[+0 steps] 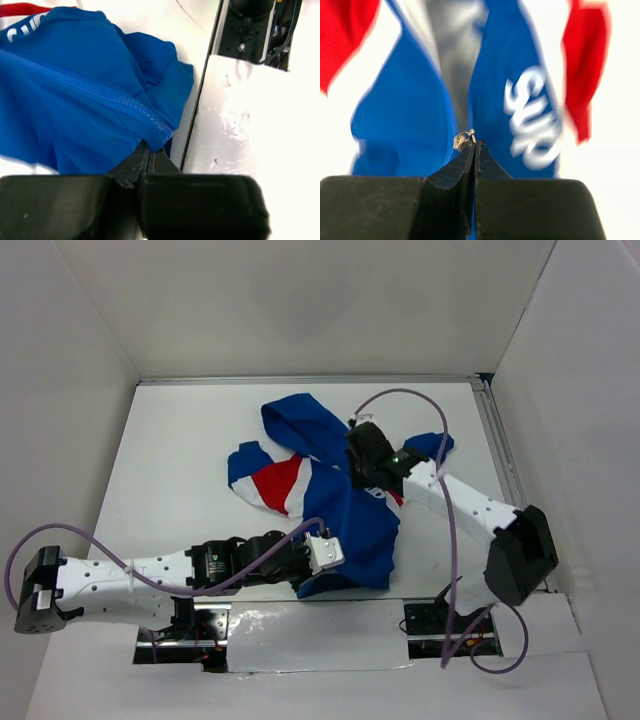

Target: Zip up the jacket

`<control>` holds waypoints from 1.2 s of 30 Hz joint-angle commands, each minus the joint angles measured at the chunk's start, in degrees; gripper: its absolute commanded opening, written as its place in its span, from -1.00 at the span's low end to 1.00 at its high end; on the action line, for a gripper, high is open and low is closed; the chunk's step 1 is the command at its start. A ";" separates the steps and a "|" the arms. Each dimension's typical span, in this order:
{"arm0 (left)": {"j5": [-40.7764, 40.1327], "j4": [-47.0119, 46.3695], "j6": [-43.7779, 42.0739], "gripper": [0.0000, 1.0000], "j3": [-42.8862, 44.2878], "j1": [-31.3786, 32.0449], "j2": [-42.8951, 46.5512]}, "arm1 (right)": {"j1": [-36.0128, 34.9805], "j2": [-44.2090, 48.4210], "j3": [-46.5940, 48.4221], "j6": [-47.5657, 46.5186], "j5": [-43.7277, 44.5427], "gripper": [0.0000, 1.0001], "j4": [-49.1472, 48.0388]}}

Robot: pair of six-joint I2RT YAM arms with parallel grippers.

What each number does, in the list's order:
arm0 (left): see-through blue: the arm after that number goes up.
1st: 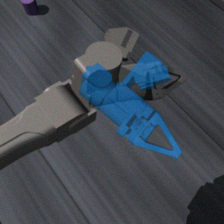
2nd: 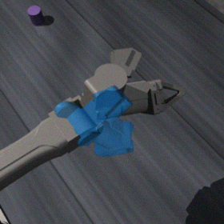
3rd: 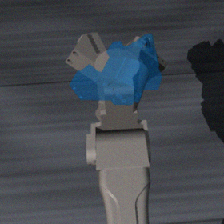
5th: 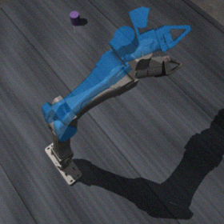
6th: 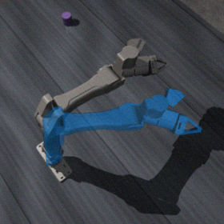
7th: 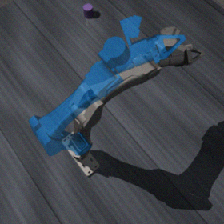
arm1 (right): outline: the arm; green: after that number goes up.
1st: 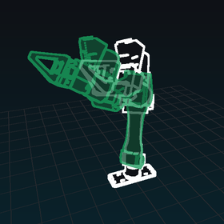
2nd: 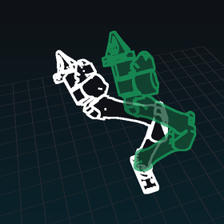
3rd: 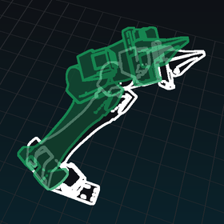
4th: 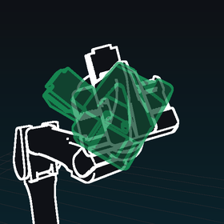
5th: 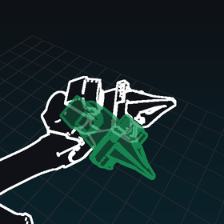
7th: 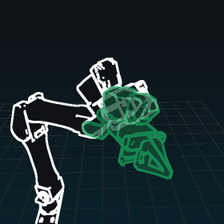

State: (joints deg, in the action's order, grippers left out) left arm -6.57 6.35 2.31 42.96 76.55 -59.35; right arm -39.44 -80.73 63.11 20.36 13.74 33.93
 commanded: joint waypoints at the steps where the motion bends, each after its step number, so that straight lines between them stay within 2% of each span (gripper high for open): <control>1: 5.08 -1.17 4.36 -1.00 0.55 1.40 2.05 | 7.16 -7.13 7.98 -2.59 8.68 -1.00 -7.99; 7: 6.13 -1.94 10.87 -1.00 -4.71 1.58 0.64 | 17.20 -25.69 31.23 -3.57 10.17 -1.00 -7.22; 9: 7.69 -2.39 13.94 -1.00 -6.21 1.76 0.03 | 18.51 -29.72 34.26 -4.71 10.44 -1.00 -9.31; 13: 8.76 -4.41 18.95 -1.00 -9.29 1.93 -1.90 | 20.45 -37.64 46.89 -6.02 6.57 -1.00 -9.59; 16: 7.54 -3.80 22.63 -1.00 -9.91 2.11 -5.15 | 20.28 -43.71 56.46 -7.79 6.39 -1.00 -5.66; 18: 6.92 -2.31 26.41 -1.00 -9.22 2.02 -7.96 | 20.02 -45.22 58.43 -9.02 5.69 -1.00 -4.49; 19: 6.92 -1.52 27.39 -0.67 -8.69 2.02 -8.67 | 19.93 -44.61 57.83 -9.02 5.08 -0.94 -4.23; 20: 6.92 0.57 28.36 -0.01 -7.99 2.11 -9.54 | 19.84 -42.08 56.52 -8.67 3.77 -0.35 -4.66; 22: 4.99 2.43 29.77 0.90 -5.79 2.11 -9.12 | 20.19 -37.68 49.85 -7.80 -1.40 0.91 -7.37; 23: 4.64 3.05 29.77 0.99 -5.43 2.11 -7.20 | 20.37 -32.79 47.74 -7.10 -2.48 0.99 -8.17; 25: 3.06 5.06 31.34 0.99 -4.64 2.11 -4.38 | 20.54 -27.40 40.01 -5.42 -4.23 0.99 -11.15; 28: -4.22 12.35 37.48 0.99 -2.01 2.02 2.73 | 21.51 -15.46 29.81 -3.58 -3.99 0.99 -14.58; 30: -9.24 18.84 43.19 0.98 1.15 1.67 7.92 | 24.40 -6.49 22.87 -0.52 -5.11 0.99 -15.47; 32: -11.09 22.46 44.89 0.99 4.22 0.88 11.01 | 28.86 2.30 18.82 2.04 -6.17 0.99 -14.86; 33: -13.36 28.05 50.72 0.99 5.98 -2.43 11.27 | 30.20 4.94 14.89 3.36 -6.27 0.99 -14.43; 35: -12.07 34.22 55.33 0.99 11.14 -9.54 10.58 | 32.31 13.46 9.78 3.98 -2.78 0.99 -13.37; 36: -7.45 36.00 54.39 0.99 12.57 -19.59 10.05 | 33.37 15.75 8.53 4.33 -0.75 0.99 -11.71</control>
State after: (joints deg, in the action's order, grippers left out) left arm -13.85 30.89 48.60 50.87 69.76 -48.45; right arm -8.23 -70.08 76.73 21.45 9.34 21.52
